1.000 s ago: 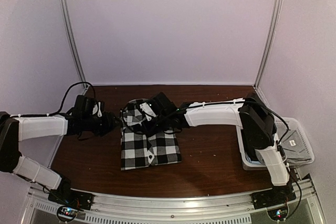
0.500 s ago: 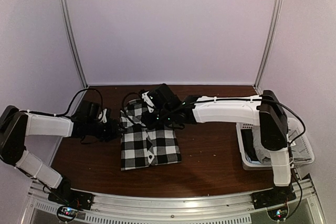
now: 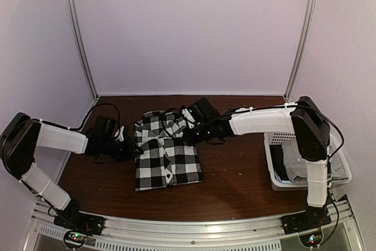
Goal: Fold and stack the long sleeve shirts
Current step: Smooth out the 2/3-rectangle-folded shirt at the center of the board.
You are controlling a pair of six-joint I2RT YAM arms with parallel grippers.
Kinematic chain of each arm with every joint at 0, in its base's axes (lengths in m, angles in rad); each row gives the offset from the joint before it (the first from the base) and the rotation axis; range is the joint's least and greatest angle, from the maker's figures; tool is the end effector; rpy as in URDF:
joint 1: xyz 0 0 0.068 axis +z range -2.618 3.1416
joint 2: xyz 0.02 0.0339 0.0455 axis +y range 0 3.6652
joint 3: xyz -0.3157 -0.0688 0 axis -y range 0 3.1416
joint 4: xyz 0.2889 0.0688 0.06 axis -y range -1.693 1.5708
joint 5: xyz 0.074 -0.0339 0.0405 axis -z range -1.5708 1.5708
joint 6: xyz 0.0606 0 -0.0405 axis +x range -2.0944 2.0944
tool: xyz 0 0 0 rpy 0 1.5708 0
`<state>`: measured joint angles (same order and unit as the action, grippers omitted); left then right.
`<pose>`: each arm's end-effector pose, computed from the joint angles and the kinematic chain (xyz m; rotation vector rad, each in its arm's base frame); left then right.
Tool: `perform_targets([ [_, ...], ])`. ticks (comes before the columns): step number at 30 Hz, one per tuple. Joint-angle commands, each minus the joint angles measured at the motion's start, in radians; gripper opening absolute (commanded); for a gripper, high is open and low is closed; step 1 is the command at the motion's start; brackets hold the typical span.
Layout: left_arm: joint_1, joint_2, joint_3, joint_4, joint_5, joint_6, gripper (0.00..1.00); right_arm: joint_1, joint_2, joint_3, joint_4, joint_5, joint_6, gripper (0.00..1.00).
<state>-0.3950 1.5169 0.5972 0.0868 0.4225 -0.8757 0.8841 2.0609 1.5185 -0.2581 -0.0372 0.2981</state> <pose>0.2791 -0.1433 0.1397 -0.4086 2.5710 -1.0431 0.3411 0.4196 0.1977 -0.7273 2.3467 0.5930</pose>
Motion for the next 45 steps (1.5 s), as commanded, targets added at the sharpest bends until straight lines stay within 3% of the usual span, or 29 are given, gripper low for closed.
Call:
perform_targets([
  [1,-0.006,-0.009,0.004,0.053,-0.026,-0.011,0.14,0.008,0.014,0.027,0.038,-0.060,-0.028,0.24],
  [9,-0.006,-0.077,-0.034,0.021,-0.119,-0.041,0.00,0.009,0.145,0.186,-0.019,-0.097,-0.057,0.22],
  [21,-0.006,-0.006,-0.049,0.054,-0.120,-0.043,0.01,0.013,0.285,0.298,-0.040,-0.128,-0.064,0.22],
  [28,-0.006,-0.015,-0.018,0.005,-0.152,-0.017,0.11,0.013,0.194,0.283,-0.068,-0.101,-0.077,0.26],
  [34,-0.008,-0.054,0.033,-0.097,-0.229,0.017,0.29,0.013,0.098,0.260,-0.079,-0.106,-0.073,0.34],
  [41,-0.115,-0.160,0.160,-0.326,-0.550,0.063,0.31,0.012,-0.024,0.110,-0.046,-0.098,-0.055,0.32],
  [45,-0.199,-0.130,0.227,-0.335,-0.560,0.076,0.27,0.006,-0.061,0.036,-0.029,-0.104,-0.044,0.28],
])
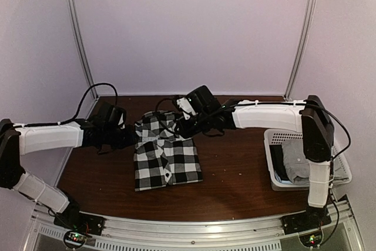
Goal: Fold and stack the long sleeve shirts
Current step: Smooth out the 2/3-rectangle-folded shirt at the center of the board.
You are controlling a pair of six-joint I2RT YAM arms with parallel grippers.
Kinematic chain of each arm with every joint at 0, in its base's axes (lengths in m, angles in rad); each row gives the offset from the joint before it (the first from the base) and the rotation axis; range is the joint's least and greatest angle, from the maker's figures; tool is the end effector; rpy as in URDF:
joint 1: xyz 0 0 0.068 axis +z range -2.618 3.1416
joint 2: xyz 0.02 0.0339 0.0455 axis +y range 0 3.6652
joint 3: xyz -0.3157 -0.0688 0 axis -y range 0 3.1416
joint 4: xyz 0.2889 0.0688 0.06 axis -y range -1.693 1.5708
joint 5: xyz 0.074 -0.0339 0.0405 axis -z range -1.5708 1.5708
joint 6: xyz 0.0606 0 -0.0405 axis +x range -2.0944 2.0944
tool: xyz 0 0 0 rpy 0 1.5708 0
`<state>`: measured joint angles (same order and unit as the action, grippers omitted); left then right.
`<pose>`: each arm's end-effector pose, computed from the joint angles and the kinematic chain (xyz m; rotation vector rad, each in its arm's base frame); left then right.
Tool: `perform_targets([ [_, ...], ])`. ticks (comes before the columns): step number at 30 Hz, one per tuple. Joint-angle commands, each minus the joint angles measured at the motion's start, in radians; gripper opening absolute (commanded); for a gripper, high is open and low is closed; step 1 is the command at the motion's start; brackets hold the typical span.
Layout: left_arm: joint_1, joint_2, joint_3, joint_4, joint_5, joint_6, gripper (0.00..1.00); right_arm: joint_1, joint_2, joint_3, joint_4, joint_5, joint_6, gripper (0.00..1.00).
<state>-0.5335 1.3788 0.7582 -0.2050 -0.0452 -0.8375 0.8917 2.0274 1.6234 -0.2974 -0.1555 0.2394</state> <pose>0.2777 -0.1608 0.2053 -0.3968 2.4459 -0.5697 0.3386 0.4344 0.2521 -0.8443 2.2274 0.7489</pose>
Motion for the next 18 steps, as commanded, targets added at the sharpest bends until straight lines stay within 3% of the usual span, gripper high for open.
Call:
perform_targets([
  [1,-0.071,0.029,0.074,-0.028,-0.067,0.043,0.26,-0.003,-0.028,-0.080,0.012,0.012,0.018,0.27],
  [7,-0.111,0.185,0.123,0.082,0.082,0.051,0.16,-0.009,-0.035,-0.128,0.027,-0.003,0.034,0.23],
  [18,-0.112,0.435,0.197,0.247,0.217,0.027,0.16,-0.010,-0.054,-0.245,0.091,-0.044,0.056,0.23],
])
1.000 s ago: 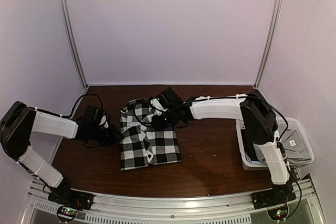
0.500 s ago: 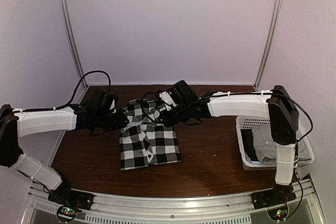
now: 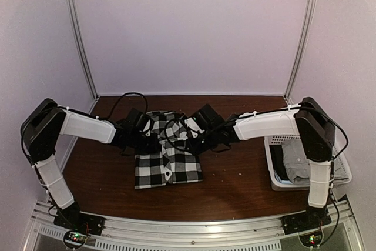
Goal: Fold and stack the long sleeve shirts
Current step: Smooth out the 2/3-rectangle-folded shirt at the center of the board.
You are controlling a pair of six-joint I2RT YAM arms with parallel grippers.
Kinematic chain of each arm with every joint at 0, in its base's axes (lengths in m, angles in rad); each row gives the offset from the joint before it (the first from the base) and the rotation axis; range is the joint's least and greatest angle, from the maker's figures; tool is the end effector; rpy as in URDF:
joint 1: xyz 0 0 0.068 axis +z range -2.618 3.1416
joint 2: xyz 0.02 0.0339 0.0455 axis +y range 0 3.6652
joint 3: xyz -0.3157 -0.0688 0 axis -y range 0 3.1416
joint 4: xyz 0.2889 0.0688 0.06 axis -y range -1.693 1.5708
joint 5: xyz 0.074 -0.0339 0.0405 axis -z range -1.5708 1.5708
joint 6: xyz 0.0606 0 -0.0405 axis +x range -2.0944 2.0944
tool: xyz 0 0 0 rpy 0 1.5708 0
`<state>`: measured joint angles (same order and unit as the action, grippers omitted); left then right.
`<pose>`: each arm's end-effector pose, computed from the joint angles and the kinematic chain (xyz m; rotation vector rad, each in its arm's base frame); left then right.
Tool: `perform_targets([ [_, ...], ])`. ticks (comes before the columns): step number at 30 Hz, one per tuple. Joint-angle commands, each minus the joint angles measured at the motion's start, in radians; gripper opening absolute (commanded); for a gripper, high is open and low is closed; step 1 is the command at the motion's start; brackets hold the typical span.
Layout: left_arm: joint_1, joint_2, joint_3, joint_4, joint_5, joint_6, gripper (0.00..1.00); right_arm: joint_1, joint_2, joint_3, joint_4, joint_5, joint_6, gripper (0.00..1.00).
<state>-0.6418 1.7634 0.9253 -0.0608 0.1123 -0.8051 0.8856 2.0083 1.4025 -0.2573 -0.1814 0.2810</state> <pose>0.3178 -0.2460 0.1437 -0.1623 2.6141 -0.7156 0.3157 0.4036 0.1828 -0.8426 2.4137 0.7138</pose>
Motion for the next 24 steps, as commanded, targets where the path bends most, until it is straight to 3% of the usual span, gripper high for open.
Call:
perform_targets([
  [1,-0.003,0.062,0.030,0.099,0.059,-0.010,0.16,-0.003,-0.028,-0.022,0.055,-0.026,0.016,0.24],
  [15,-0.004,0.004,-0.063,0.065,-0.012,-0.066,0.16,0.021,0.138,0.074,0.020,0.012,-0.006,0.28],
  [24,-0.004,-0.048,-0.112,0.072,-0.024,-0.079,0.16,0.060,0.224,0.191,-0.098,0.120,-0.041,0.38],
])
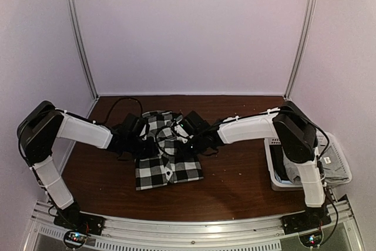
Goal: Fold and stack the long sleeve shirts
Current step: Smooth out the 2/3-rectangle-folded shirt at the center of the board.
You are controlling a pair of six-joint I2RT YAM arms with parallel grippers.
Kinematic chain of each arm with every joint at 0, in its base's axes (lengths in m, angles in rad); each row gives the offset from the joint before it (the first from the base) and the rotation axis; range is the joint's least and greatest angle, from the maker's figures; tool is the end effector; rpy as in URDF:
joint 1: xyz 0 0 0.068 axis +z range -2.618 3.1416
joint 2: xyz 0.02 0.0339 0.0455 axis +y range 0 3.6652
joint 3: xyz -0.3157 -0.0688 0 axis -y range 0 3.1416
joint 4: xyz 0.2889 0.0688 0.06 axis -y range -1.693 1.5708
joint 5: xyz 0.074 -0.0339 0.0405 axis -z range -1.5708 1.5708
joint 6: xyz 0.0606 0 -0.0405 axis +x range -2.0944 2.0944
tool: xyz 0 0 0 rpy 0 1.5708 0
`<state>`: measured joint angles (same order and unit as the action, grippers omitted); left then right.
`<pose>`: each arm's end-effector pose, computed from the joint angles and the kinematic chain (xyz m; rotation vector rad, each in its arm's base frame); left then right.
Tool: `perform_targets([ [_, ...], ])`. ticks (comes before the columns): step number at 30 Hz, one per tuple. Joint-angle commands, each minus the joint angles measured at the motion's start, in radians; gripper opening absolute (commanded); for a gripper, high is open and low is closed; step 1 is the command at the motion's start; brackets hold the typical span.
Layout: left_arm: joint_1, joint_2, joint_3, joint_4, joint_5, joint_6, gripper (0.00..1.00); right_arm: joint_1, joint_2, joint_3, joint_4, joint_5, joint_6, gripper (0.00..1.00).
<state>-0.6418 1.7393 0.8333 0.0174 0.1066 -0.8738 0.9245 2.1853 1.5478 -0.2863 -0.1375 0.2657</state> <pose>0.3030 -0.2345 0.1302 -0.2539 2.6073 -0.7405 0.3250 0.4446 0.1408 -0.9005 2.4480 0.6388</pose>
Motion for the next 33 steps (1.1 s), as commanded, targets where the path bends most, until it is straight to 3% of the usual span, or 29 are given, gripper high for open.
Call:
perform_targets([
  [1,-0.004,-0.024,-0.020,-0.004,-0.018,-0.010,0.17,0.026,0.055,0.058,-0.074,0.082,-0.027,0.39],
  [7,0.000,-0.007,-0.006,0.018,-0.016,-0.005,0.19,0.038,0.148,0.195,-0.147,0.093,-0.016,0.41],
  [13,0.027,0.031,0.000,0.051,0.030,0.005,0.19,0.030,0.139,0.203,-0.122,0.097,0.031,0.46],
  [20,0.027,-0.076,0.022,-0.012,0.061,0.028,0.24,0.000,-0.016,0.110,-0.075,0.051,0.032,0.51],
  [33,-0.039,-0.397,-0.179,-0.226,0.161,-0.069,0.28,-0.033,-0.329,-0.268,0.001,-0.142,0.041,0.51],
])
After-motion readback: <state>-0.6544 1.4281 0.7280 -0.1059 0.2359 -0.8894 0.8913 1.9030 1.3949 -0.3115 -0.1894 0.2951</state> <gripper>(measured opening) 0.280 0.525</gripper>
